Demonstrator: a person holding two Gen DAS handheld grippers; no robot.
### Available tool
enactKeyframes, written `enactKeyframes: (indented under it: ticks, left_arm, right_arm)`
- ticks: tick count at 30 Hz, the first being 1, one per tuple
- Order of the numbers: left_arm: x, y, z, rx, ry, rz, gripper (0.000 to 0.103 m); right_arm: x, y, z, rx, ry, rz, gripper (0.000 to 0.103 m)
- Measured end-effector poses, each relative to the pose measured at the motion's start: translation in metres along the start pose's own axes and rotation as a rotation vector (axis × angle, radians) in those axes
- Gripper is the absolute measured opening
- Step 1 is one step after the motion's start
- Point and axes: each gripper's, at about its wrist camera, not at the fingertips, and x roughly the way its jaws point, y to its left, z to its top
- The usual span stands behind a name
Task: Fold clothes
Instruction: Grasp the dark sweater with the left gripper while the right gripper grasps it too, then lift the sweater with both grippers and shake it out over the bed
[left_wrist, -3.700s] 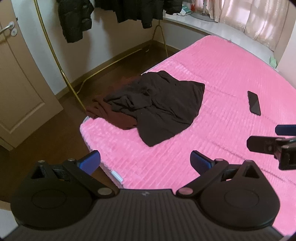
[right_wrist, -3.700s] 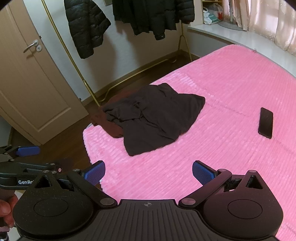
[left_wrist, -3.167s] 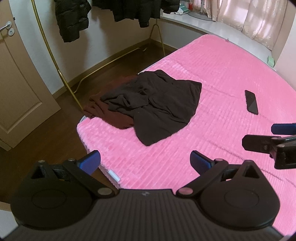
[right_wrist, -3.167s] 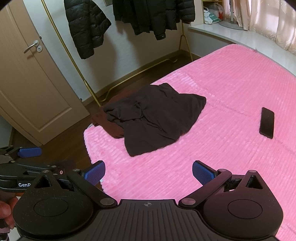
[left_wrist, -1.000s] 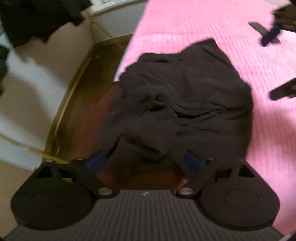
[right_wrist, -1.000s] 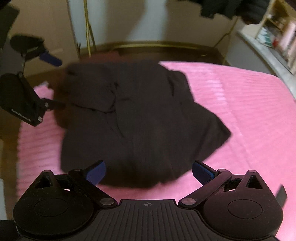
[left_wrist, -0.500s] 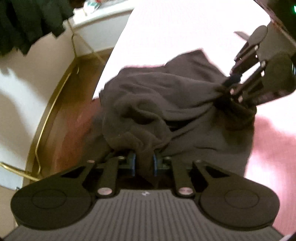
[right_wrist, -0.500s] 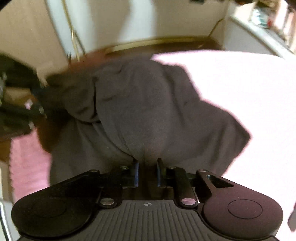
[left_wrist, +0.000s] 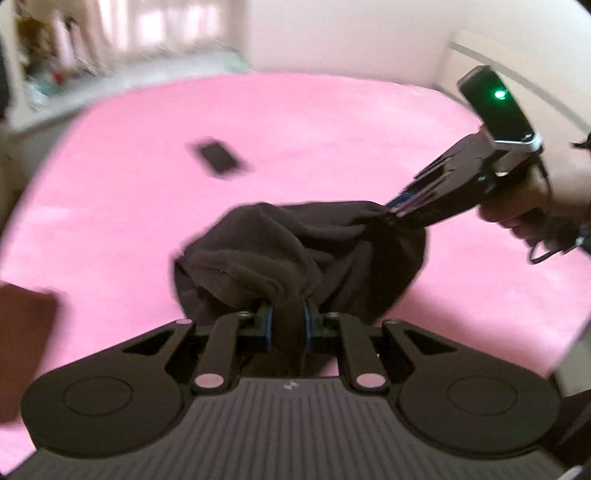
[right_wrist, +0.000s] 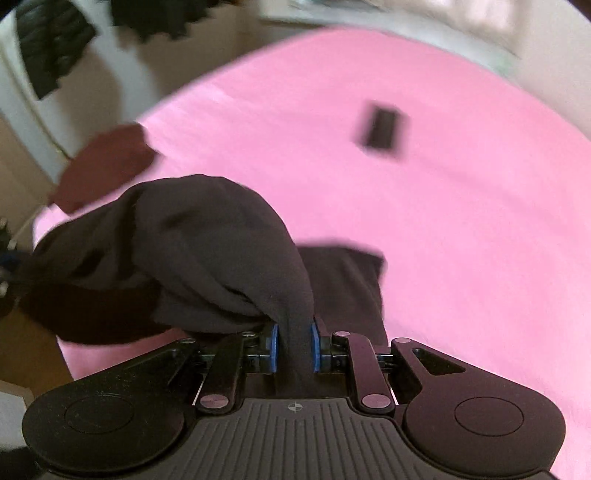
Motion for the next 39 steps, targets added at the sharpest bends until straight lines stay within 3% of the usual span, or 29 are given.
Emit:
enactKeyframes:
  ticks: [4,6,7,8,9,10,13,15,19,21,23,24,25,28,31,32,33,34,36,39]
  left_arm:
    - [0.053,-0.11,-0.01,0.027,0.106,-0.146,0.013]
    - [0.067,-0.142,-0.015,0.071,0.152,-0.201,0.022]
    - [0.074,-0.157,-0.018,0.093,0.171,-0.226,0.024]
    - [0.076,-0.165,-0.021,0.114,0.171,-0.239,0.033]
    - [0.077,-0.168,-0.026,0.133,0.166,-0.244,0.042]
    - [0.079,-0.17,-0.031,0.152,0.161,-0.247,0.044]
    - [0.089,-0.152,-0.045,0.177,0.141,-0.216,0.047]
    - [0.095,-0.134,-0.057,0.18,0.11,-0.172,0.055]
    - [0.112,-0.104,-0.09,0.157,0.07,-0.121,0.059]
    - [0.118,-0.092,-0.103,0.155,0.037,-0.103,0.059]
    - [0.112,-0.079,-0.115,0.144,-0.016,-0.1,0.059]
    - [0.115,-0.075,-0.116,0.119,-0.042,-0.11,0.059]
    - [0.119,-0.072,-0.115,0.075,-0.068,-0.127,0.059]
    - [0.12,-0.065,-0.116,-0.026,-0.12,-0.183,0.059]
    - [0.124,-0.07,-0.116,-0.086,-0.165,-0.23,0.056]
    - [0.126,-0.071,-0.116,-0.102,-0.18,-0.251,0.044]
    - [0.126,-0.076,-0.116,-0.099,-0.204,-0.272,0.018]
    - [0.123,-0.083,-0.116,-0.068,-0.226,-0.278,0.01]
    - [0.118,-0.098,-0.118,0.001,-0.271,-0.267,0.002]
    - [0.099,-0.115,-0.126,0.065,-0.331,-0.21,0.001]
  right_arm:
    - [-0.026,-0.066,-0.083,0.114,0.037,-0.103,0.019]
    - [-0.041,-0.086,-0.119,0.184,0.031,-0.176,0.026]
    - [-0.052,-0.09,-0.136,0.223,0.016,-0.211,0.041]
    - [-0.063,-0.094,-0.153,0.261,0.001,-0.245,0.056]
    - [-0.072,-0.095,-0.167,0.298,-0.025,-0.262,0.083]
    - [-0.081,-0.096,-0.179,0.328,-0.061,-0.254,0.086]
    - [-0.097,-0.078,-0.209,0.416,-0.15,-0.125,0.086]
    - [-0.099,-0.05,-0.21,0.413,-0.206,-0.039,0.086]
    - [-0.081,0.01,-0.207,0.234,-0.288,0.054,0.086]
    - [-0.06,0.035,-0.209,0.078,-0.32,0.005,0.086]
    - [-0.038,0.047,-0.213,-0.037,-0.347,-0.065,0.079]
    - [-0.031,0.046,-0.215,-0.054,-0.366,-0.076,0.047]
    - [-0.028,0.04,-0.218,-0.045,-0.388,-0.071,0.026]
    - [-0.024,0.018,-0.228,0.036,-0.462,-0.021,0.009]
    - [-0.041,-0.011,-0.237,0.138,-0.539,0.032,0.008]
    - [-0.05,-0.016,-0.243,0.148,-0.566,0.024,0.008]
    - [-0.06,-0.018,-0.249,0.154,-0.593,0.007,0.008]
    - [-0.071,-0.021,-0.255,0.16,-0.62,-0.01,0.007]
    - [-0.091,-0.026,-0.268,0.172,-0.675,-0.044,0.007]
    - [-0.122,-0.033,-0.288,0.191,-0.757,-0.095,0.006]
